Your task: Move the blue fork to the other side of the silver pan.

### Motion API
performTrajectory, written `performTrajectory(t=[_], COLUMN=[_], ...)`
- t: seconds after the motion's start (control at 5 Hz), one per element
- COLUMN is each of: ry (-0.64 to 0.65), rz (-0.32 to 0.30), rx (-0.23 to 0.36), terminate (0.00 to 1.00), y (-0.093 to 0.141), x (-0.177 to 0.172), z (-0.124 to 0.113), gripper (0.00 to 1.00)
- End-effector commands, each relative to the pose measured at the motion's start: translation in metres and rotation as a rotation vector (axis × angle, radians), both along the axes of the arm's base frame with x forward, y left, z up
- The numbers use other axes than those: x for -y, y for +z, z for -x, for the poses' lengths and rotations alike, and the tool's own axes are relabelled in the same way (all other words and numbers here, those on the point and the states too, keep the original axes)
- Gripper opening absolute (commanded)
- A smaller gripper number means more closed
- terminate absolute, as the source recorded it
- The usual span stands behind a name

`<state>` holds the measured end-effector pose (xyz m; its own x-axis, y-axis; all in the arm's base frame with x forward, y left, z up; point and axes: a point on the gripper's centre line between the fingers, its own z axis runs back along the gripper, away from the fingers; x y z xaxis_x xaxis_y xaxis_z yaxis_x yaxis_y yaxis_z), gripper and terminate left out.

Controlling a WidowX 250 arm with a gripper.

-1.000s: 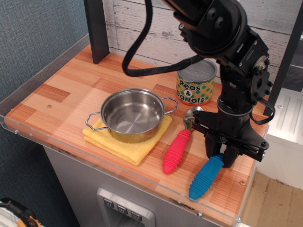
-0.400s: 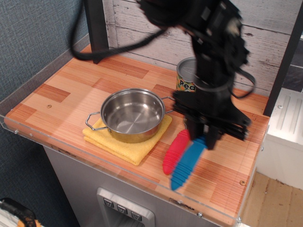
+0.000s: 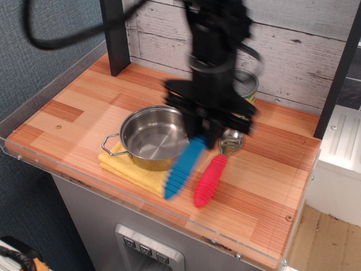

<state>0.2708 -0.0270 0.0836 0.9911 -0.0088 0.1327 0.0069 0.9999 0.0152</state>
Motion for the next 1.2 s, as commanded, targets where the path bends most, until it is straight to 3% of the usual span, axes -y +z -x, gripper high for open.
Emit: performTrajectory(t=[0.0, 0.4, 1.0], ry=[0.065, 0.114, 0.131], rz=[-0.079, -0.127, -0.217], rx=[-0.069, -0.077, -0.040], terminate=[0.00, 0.00, 0.00], y=[0.024, 0.022, -0.007], x=[-0.062, -0.115, -0.147], z=[0.006, -0.010, -0.051], gripper=[0.00, 0.00, 0.00])
